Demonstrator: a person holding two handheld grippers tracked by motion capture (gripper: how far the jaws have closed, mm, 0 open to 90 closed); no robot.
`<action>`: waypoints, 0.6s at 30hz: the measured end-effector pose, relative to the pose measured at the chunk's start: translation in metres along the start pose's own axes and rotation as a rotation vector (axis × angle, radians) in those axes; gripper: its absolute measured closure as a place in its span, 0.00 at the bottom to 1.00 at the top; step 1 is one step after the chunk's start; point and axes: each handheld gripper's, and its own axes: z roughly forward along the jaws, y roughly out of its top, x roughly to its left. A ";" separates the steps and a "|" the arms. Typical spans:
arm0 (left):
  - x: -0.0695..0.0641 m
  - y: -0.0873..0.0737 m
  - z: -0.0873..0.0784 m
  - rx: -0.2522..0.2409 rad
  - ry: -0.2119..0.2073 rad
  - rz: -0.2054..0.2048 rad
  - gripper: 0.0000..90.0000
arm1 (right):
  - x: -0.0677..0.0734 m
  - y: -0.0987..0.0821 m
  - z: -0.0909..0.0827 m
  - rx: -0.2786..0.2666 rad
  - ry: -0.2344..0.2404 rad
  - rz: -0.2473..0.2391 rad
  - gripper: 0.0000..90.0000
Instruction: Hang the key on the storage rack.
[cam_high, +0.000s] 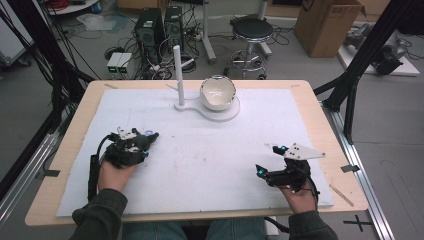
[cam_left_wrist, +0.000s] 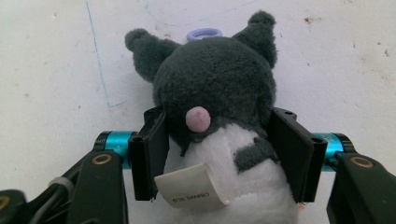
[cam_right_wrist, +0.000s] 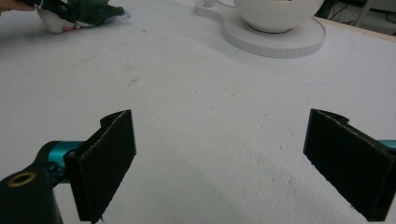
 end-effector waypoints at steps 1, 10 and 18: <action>0.000 0.000 0.000 0.000 0.000 0.000 0.48 | 0.000 0.000 0.000 -0.001 0.001 -0.001 0.10; 0.002 0.000 -0.001 0.005 -0.023 0.010 0.59 | 0.000 0.000 0.000 -0.001 0.000 -0.003 0.10; 0.005 -0.002 -0.004 -0.025 -0.042 0.001 0.60 | 0.001 0.000 0.000 -0.002 0.000 -0.001 0.10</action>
